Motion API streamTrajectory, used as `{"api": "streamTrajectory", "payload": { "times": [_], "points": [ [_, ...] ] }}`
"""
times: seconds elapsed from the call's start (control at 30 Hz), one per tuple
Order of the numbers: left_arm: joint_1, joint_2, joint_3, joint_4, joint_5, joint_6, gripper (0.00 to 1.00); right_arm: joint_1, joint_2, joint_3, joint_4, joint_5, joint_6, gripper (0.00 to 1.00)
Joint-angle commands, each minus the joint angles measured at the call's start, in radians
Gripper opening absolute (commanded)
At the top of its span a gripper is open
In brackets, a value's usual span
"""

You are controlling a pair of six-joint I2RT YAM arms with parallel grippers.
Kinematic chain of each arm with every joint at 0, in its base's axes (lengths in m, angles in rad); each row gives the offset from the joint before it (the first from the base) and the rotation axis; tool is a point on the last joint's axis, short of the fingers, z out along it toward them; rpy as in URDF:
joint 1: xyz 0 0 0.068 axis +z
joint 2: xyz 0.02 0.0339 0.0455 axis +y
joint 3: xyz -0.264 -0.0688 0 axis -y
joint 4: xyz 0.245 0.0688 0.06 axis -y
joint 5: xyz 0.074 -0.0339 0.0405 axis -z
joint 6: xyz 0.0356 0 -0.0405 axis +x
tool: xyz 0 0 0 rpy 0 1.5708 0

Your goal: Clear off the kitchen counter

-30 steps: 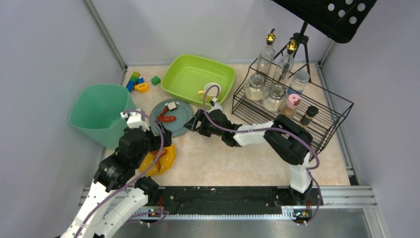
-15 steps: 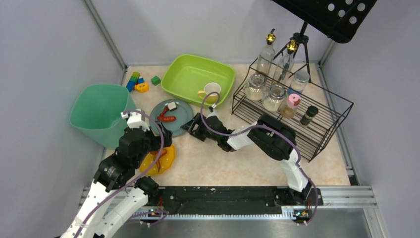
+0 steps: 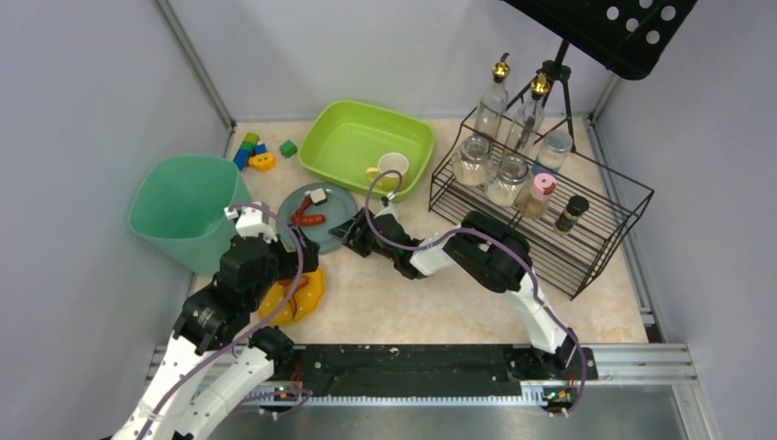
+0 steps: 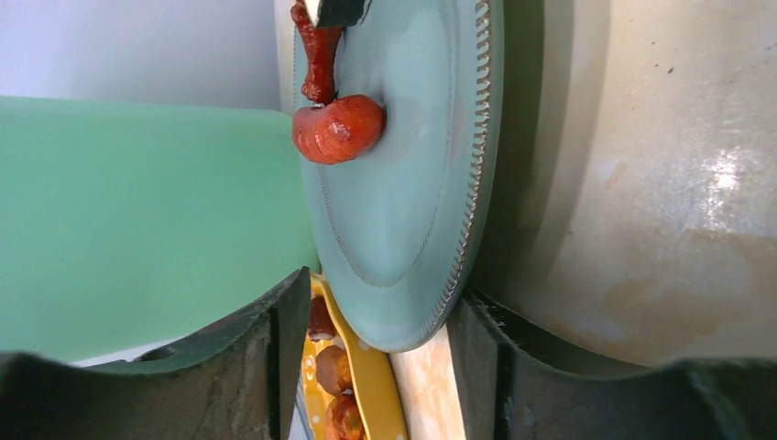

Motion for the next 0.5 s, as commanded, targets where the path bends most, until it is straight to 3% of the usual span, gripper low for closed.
{"api": "streamTrajectory", "payload": {
  "times": [0.0,0.47],
  "points": [
    [0.003,-0.003,-0.009,0.039,0.007,0.012,0.99,0.016,0.059,0.017,-0.057,0.027,-0.002,0.52],
    [0.003,0.006,-0.009,0.039,0.003,0.012,0.99,0.007,0.063,-0.068,0.029,0.044,0.031,0.11]
  ]
}}
